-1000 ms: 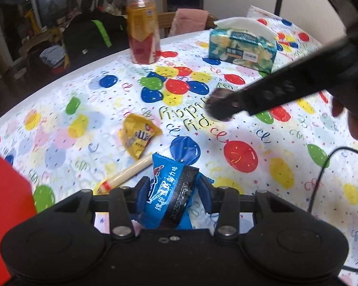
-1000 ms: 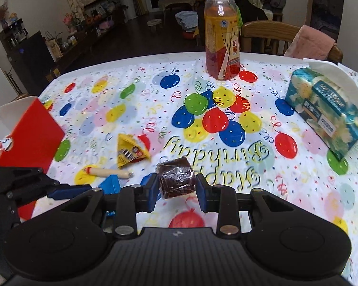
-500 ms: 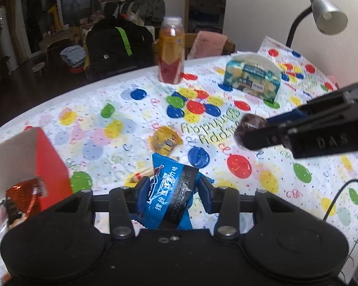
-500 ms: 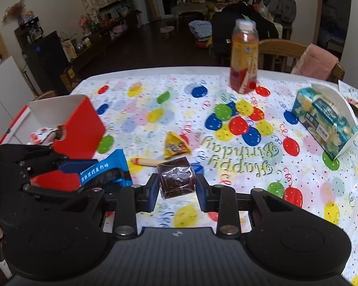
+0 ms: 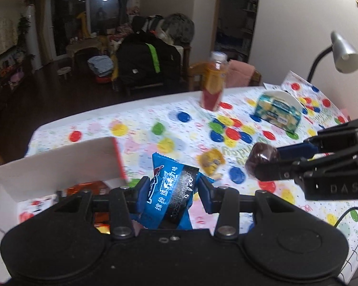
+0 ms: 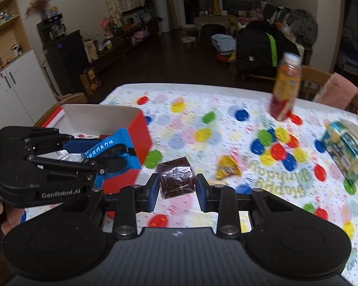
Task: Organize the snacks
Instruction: 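Carry the blue packet and brown candy into the red box and release both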
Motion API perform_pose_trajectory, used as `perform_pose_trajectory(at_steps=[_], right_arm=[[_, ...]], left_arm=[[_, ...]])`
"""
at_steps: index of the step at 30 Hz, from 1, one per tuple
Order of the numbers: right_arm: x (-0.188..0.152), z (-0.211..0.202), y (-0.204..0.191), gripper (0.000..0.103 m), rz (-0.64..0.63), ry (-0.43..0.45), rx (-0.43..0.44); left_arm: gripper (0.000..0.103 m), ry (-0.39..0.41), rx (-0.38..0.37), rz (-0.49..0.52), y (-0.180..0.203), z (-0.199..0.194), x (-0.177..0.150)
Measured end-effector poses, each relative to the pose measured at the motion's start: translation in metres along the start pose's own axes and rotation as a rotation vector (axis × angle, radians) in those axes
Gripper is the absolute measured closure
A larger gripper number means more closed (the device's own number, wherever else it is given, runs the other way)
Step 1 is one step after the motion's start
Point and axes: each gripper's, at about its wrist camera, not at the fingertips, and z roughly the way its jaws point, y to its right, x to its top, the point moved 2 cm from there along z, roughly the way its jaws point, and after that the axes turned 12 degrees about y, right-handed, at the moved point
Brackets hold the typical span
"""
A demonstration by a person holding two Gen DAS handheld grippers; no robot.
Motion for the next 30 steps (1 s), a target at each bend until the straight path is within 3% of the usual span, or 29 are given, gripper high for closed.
perform_pose_trajectory(at_steps=[13,23,30], right_arm=[[0.025,0.041,-0.089,0.071,-0.069,0.008,0.067],[0.031,0.093,-0.132,0.071,-0.113,-0.052,0.058],[0.024,0.132,-0.151,0.071,-0.149,-0.11,0.053]], left_arm=[[0.062,0.041,0.139,-0.044,-0.102,-0.041,-0.002],[0.062,-0.012,0.247,-0.087,-0.177,-0.034,-0.021],[0.062,-0.054,0.271,-0.098,-0.206,-0.018,-0.031]])
